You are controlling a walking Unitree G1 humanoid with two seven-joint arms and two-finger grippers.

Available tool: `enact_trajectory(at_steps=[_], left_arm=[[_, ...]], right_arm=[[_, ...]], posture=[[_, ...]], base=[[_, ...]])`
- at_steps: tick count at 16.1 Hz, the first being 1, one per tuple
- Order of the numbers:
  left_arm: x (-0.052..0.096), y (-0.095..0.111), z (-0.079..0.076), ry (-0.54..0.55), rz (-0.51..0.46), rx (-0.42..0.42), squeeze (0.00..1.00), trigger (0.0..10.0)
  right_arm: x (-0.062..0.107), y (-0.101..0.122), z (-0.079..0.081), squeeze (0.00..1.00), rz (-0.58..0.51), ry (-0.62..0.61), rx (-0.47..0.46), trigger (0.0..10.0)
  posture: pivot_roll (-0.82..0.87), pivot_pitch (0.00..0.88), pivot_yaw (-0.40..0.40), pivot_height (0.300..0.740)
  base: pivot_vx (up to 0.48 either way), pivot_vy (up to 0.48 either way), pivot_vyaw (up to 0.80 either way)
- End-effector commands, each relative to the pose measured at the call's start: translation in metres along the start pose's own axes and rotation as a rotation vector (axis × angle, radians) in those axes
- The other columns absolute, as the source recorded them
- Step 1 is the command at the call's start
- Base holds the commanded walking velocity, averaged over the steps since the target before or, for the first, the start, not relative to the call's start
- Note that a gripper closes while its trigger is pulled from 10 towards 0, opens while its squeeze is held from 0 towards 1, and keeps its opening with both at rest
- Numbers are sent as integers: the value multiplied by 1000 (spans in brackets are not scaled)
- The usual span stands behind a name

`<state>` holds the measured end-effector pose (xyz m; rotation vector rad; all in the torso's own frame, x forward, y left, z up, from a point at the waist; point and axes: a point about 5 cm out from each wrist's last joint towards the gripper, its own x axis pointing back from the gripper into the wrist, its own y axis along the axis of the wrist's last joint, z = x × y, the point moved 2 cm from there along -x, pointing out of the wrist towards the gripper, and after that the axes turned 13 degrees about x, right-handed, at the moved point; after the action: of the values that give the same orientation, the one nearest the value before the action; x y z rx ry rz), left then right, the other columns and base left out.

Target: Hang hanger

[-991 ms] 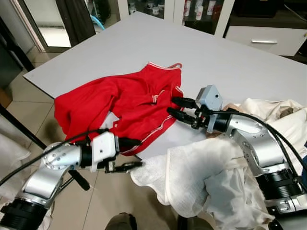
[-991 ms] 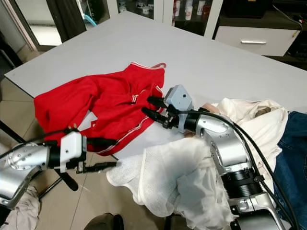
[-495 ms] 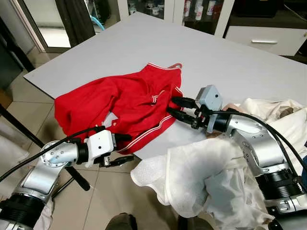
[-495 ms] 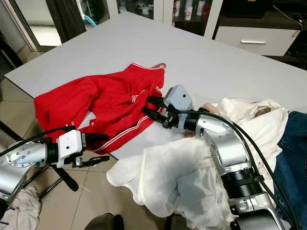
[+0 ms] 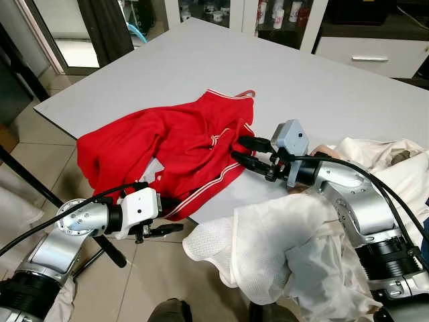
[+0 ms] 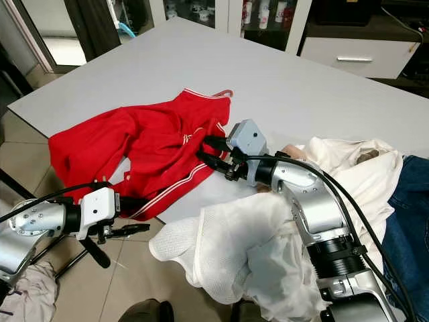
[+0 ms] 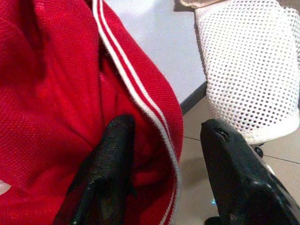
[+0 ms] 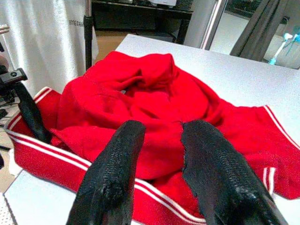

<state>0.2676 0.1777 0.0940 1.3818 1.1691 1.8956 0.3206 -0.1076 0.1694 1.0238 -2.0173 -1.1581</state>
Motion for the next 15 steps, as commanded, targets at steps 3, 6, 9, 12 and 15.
enact_trajectory(at_steps=[3, 6, 9, 12, 15], left_arm=[[1, 1, -1, -25, 4, -13, 0, 0], [3, 5, 3, -10, -8, -32, 0, 0], [4, 6, 6, 9, -12, -52, 0, 0], [6, 8, 7, 8, -23, -56, 0, 0], [8, 10, 10, 24, -32, -64, 0, 0]], right_arm=[[0, 1, -4, 0, 6, -14, 8, 10000], [0, 1, -5, 0, 6, -19, 9, 10000], [-1, 2, -4, 0, 4, -20, 8, 10000], [-1, 2, -5, 0, 4, -22, 8, 10000], [-1, 2, -4, 0, 3, -21, 7, 10000]], posture=[[85, 93, 75, 740], [84, 91, 75, 740], [86, 91, 75, 740], [90, 92, 73, 740], [89, 93, 72, 740]], base=[[0, 0, 0], [0, 0, 0], [0, 0, 0], [0, 0, 0], [0, 0, 0]])
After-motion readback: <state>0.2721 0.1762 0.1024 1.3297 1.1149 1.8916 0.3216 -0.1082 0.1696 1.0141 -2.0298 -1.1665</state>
